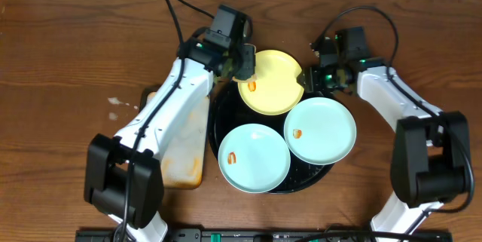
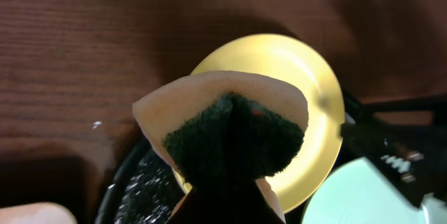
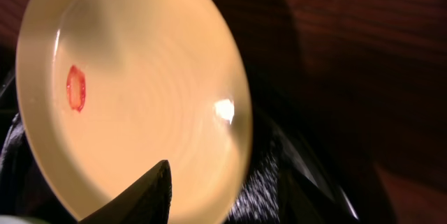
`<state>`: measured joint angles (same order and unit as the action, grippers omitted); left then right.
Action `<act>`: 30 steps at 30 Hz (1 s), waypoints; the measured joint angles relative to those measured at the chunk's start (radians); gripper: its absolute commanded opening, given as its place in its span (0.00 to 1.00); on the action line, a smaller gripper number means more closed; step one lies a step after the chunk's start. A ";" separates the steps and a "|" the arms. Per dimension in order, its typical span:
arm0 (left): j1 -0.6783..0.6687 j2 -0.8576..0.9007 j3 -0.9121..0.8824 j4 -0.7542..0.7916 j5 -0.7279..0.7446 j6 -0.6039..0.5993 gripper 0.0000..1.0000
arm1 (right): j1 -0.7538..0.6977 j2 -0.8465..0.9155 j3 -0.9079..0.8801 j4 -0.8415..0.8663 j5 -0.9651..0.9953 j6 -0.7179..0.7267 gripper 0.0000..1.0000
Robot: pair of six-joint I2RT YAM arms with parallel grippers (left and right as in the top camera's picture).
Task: Clean dirty plates on tray and stack at the side
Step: 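Reach right gripper to the yellow plate rim, left sponge over plate, then wipe the yellow plate with the sponge while right gripper holds it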
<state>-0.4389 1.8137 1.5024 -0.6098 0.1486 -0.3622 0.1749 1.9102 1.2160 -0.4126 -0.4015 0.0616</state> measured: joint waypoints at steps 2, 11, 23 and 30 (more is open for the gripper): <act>-0.008 0.022 0.000 0.021 -0.010 -0.016 0.07 | 0.006 0.013 0.000 0.021 -0.002 -0.002 0.45; -0.069 0.202 0.000 0.076 -0.025 -0.039 0.07 | 0.008 0.014 0.001 0.034 0.047 -0.002 0.38; -0.080 0.234 0.000 0.116 -0.025 -0.053 0.07 | 0.037 0.086 0.001 0.045 0.058 0.000 0.19; -0.082 0.234 0.000 0.146 0.001 -0.053 0.07 | 0.045 0.086 0.001 0.058 0.085 0.010 0.14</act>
<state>-0.5209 2.0476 1.5028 -0.4641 0.1493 -0.4156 0.2199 1.9961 1.2167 -0.3542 -0.3164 0.0715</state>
